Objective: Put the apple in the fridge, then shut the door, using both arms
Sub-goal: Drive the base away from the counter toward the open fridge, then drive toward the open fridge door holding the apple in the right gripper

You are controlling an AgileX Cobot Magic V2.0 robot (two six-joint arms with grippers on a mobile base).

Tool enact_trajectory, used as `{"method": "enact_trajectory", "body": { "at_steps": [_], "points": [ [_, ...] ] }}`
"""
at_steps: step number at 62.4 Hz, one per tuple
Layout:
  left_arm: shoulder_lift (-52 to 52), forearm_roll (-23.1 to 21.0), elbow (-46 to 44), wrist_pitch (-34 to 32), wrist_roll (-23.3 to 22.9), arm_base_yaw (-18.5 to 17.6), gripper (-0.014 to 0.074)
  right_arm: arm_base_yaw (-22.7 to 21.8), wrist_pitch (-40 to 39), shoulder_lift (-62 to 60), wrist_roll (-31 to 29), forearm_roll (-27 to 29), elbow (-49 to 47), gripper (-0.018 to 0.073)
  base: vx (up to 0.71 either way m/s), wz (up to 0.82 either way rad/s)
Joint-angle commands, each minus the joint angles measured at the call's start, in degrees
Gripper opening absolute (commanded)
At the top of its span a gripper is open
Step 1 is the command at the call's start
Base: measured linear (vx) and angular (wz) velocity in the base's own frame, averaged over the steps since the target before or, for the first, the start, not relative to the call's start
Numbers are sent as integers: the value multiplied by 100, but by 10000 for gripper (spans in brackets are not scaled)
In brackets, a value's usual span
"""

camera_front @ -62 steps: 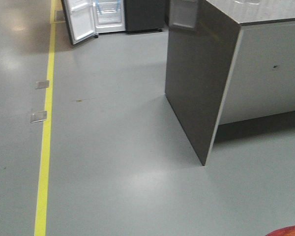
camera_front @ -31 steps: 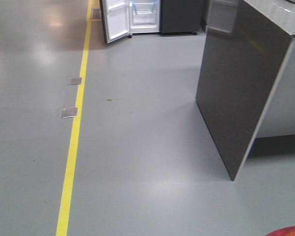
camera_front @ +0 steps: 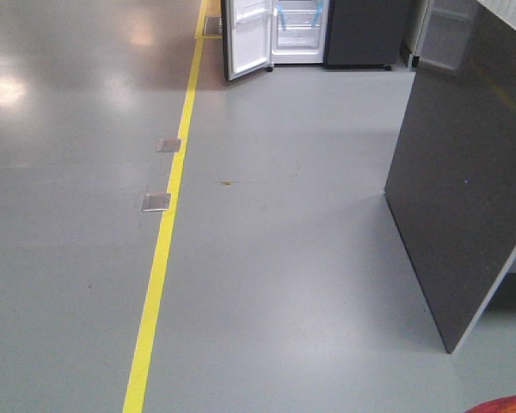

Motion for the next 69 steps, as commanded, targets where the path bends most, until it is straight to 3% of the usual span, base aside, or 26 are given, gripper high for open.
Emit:
{"method": "enact_trajectory", "body": {
  "at_steps": [1,69],
  "points": [
    [-84,-15,121,-420,-18,3,-6,0,-412,61,-24,140,-153,395,19,8],
    [-84,-15,121,-420,-18,3,-6,0,-412,61,-24,140,-153,395,23,1]
  ]
}}
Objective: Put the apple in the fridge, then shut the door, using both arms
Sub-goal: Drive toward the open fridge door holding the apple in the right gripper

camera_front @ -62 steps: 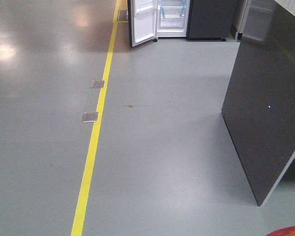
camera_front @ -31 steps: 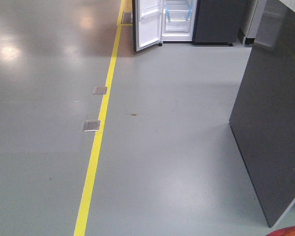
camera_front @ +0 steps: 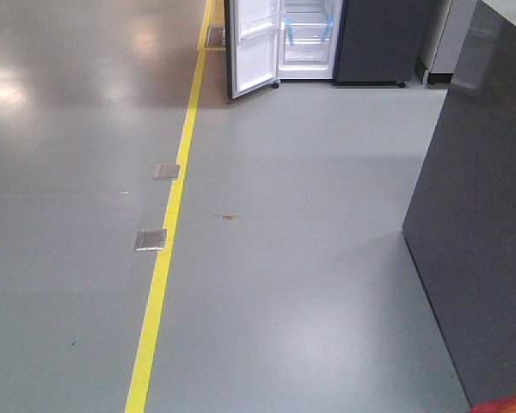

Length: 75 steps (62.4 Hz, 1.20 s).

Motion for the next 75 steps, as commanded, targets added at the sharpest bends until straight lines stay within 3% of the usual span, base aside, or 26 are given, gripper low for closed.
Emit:
{"method": "enact_trajectory", "body": {
  "at_steps": [1,75],
  "points": [
    [-84,-15,121,-420,-18,3,-6,0,-412,61,-24,140,-153,395,23,-6],
    [-84,-15,121,-420,-18,3,-6,0,-412,61,-24,140,-153,395,26,-2]
  ]
}}
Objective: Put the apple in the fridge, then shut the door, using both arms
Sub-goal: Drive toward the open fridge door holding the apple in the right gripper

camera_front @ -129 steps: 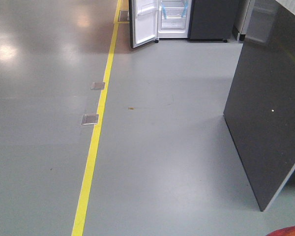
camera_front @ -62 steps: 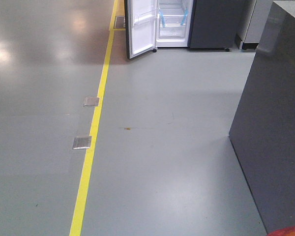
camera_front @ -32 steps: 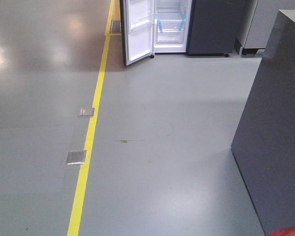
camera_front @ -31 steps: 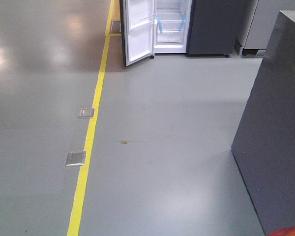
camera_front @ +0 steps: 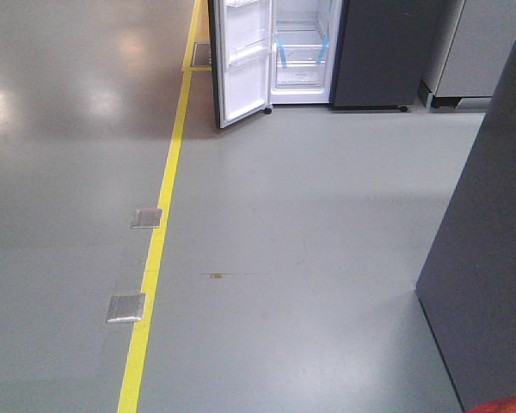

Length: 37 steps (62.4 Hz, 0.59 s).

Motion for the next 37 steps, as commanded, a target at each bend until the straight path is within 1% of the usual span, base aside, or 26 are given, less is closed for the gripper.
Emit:
{"method": "enact_trajectory", "body": {
  "at_steps": [1,37],
  "points": [
    [-84,-15,121,-420,-18,3,-6,0,-419,61,-24,140,-153,395,29,2],
    [-84,-15,121,-420,-18,3,-6,0,-419,61,-24,140,-153,395,28,2]
  ]
}}
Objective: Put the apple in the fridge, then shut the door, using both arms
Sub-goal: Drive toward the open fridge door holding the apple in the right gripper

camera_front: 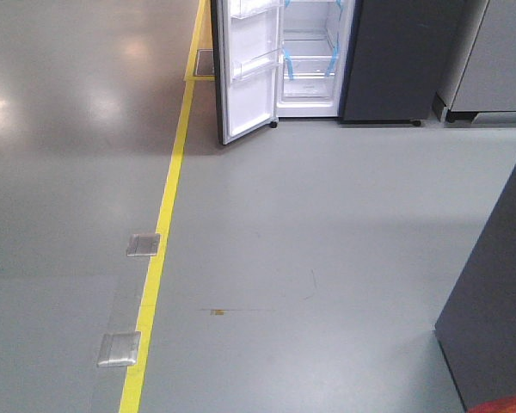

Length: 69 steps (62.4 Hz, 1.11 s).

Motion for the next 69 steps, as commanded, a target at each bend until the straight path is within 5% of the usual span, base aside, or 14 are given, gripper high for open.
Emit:
{"method": "enact_trajectory", "body": {
  "at_steps": [1,69],
  "points": [
    [-84,-15,121,-420,-18,3,-6,0,-419,61,-24,140,-153,395,28,1],
    [-84,-15,121,-420,-18,3,-6,0,-419,61,-24,140,-153,395,29,0]
  ]
}}
